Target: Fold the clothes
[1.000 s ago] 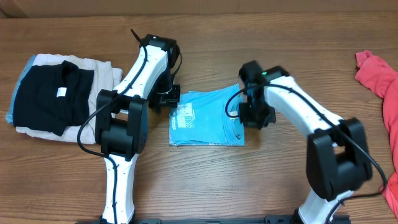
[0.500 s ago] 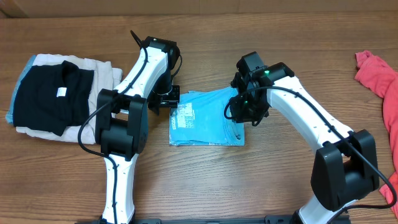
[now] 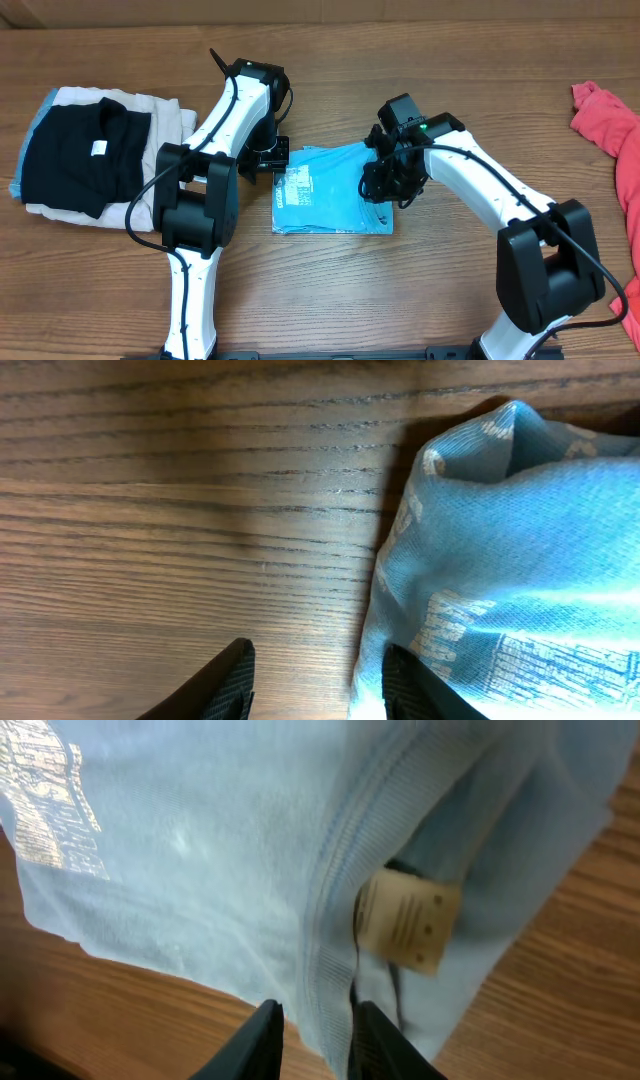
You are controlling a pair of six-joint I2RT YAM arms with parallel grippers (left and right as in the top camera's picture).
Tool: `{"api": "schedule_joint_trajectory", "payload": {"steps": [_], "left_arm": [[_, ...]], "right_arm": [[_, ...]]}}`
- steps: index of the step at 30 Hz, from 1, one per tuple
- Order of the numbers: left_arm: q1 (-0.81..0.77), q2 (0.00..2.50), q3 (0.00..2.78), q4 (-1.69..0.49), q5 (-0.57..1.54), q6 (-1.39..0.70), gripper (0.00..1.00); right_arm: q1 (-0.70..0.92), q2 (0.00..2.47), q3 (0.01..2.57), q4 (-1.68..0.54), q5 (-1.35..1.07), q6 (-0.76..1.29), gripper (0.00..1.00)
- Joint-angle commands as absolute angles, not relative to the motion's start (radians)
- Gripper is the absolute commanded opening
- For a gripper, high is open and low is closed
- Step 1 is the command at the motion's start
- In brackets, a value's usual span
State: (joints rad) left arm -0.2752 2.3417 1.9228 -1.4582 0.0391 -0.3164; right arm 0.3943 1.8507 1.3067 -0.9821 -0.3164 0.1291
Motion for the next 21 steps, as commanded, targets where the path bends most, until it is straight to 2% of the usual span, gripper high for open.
{"api": "schedule_joint_trajectory", "payload": {"steps": [1,8,11,17,21], "left_arm": [[-0.283,2.351,1.917,-1.456,0.026,-0.337,0.45],[-0.283,2.351,1.917,-1.447,0.027,-0.337,0.45],[-0.283,2.351,1.917,-1.447,0.027,-0.337,0.45],[-0.283,2.351,1.917,-1.443,0.026,-0.337,0.46],[-0.283,2.351,1.917,-1.439,0.027,-0.337,0.46]], "right_arm": [[0.399,1.861,1.269,-0.950,-0.336,0.124,0.27],[0.399,1.861,1.245,-0.934,-0.335,0.123,0.25],[0.399,1.862,1.242,-0.927,-0.335,0.123,0.20],[0.399,1.862,1.218,-0.923,-0.338,0.123,0.16],[0.399,1.862,1.196,-0.921,-0.342,0.123,0.04]]}}
